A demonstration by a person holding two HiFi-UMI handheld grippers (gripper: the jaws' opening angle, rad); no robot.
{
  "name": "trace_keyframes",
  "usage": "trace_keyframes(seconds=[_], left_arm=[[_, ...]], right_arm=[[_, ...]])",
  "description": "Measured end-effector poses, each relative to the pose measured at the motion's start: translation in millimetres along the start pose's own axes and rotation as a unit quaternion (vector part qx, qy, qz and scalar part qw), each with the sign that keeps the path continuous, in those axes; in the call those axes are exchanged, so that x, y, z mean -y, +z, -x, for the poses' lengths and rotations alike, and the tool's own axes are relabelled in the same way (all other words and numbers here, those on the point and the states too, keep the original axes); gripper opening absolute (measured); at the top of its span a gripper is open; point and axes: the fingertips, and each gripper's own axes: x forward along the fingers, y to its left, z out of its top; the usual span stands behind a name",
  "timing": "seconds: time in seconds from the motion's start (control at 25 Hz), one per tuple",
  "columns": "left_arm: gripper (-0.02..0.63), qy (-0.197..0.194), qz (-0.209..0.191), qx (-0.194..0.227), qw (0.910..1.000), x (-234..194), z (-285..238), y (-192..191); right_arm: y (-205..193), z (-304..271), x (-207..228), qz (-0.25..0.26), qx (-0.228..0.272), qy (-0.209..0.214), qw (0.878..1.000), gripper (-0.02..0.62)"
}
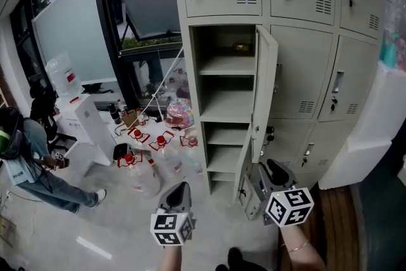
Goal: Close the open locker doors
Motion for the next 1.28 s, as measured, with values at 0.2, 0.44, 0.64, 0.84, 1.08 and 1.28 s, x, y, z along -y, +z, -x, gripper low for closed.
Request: trace_keyframes(seconds=[0.2,0.44,0.64,0.84,1.08,1.28], left_arm=[[0.02,0.002,-0.003,0.0,1.0,-10.0,-20.5,2.0],[0.02,0.006,-0.006,0.006,0.9999,-24.5,-44.9,12.7],[0.02,0.008,-0.007,0.01,0.9999,-32.0,-60.7,15.4],[0.02,0.021,-0.002,0.003,0.9998,-45.3,-70.4,8.5],[0.02,0.041,0.012,0.003,0.9991,-59.0,-78.9,5.1],[0.02,0.065,0.02,0.003,0.9977,-75.7,-79.8,5.7]], right_arm=[[-2.1,-29.1,15.1,0.006,-0.005,-0.011,1.0,0.107],[-4.5,-58.0,26.6,0.016,-0.016,-0.02,1.0,0.107],[-8.3,-76.6,33.1,0.028,-0.023,-0.02,0.999,0.098],[-7.4,-95.1,22.3,0.079,-0.029,-0.005,0.996,0.092],[-11.8,-125.8,-5.2,0.121,-0.046,0.043,0.991,0.102],[-17.3,-154.9,-26.3,0.129,-0.059,0.079,0.987,0.086]])
